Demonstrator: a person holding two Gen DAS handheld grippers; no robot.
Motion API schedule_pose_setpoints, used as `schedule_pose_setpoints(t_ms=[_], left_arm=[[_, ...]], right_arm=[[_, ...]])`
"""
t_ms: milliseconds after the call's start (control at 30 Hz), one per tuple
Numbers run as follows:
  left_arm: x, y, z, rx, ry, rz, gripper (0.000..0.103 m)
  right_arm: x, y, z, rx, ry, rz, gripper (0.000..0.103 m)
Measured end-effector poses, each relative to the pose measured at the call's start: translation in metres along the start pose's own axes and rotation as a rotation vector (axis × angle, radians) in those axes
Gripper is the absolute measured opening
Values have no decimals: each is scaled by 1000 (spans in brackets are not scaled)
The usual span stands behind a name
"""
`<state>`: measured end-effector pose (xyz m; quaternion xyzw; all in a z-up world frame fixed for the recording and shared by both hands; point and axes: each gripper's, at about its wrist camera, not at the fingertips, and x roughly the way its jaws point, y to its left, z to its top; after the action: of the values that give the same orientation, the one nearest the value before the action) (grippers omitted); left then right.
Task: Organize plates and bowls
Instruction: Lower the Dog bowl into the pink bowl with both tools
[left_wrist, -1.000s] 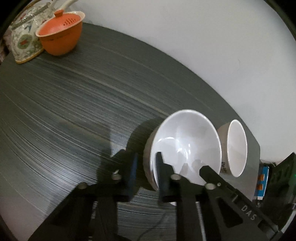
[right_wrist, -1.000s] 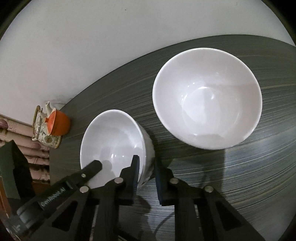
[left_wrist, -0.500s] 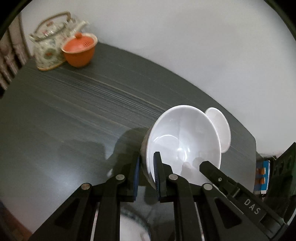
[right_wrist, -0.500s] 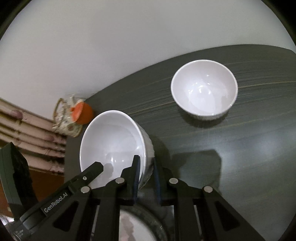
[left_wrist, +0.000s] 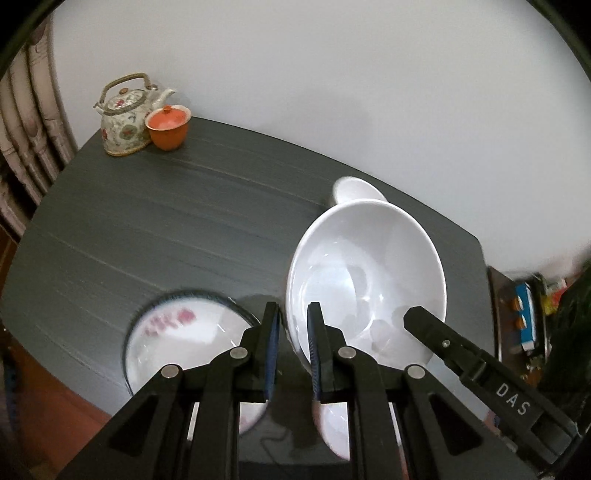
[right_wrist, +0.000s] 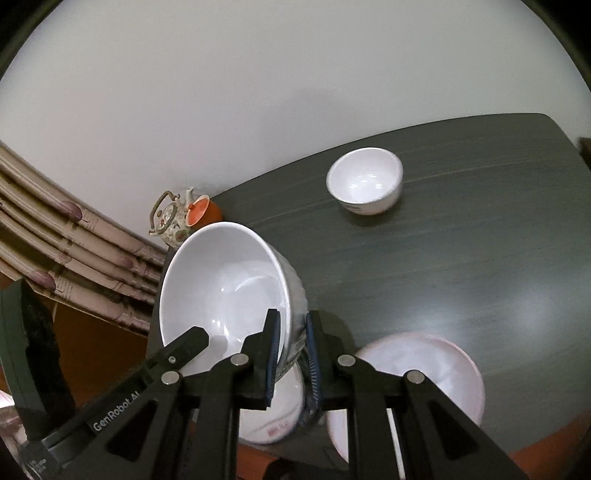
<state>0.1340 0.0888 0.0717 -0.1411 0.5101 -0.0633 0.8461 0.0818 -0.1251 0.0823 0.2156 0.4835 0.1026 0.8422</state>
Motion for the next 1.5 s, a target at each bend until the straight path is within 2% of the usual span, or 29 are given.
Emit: schedule_pose_setpoints(t_ms=[267, 500, 733, 1000, 1500], left_arm=[[3, -43, -50, 57, 68, -57, 14], [32, -61, -80, 87, 162, -46, 14], [62, -63, -92, 99, 226, -16, 14], [88, -66, -100, 113, 284, 17, 14], [108, -74, -104, 128, 326, 54, 14]], right_arm=[[-33, -46, -29, 52, -26, -67, 15], [-22, -74, -47, 92, 23, -108, 15], [3, -95, -63, 130, 90, -130, 15], [18, -107, -68, 135, 127, -165, 15], [37, -110, -66, 126, 164, -203, 18]])
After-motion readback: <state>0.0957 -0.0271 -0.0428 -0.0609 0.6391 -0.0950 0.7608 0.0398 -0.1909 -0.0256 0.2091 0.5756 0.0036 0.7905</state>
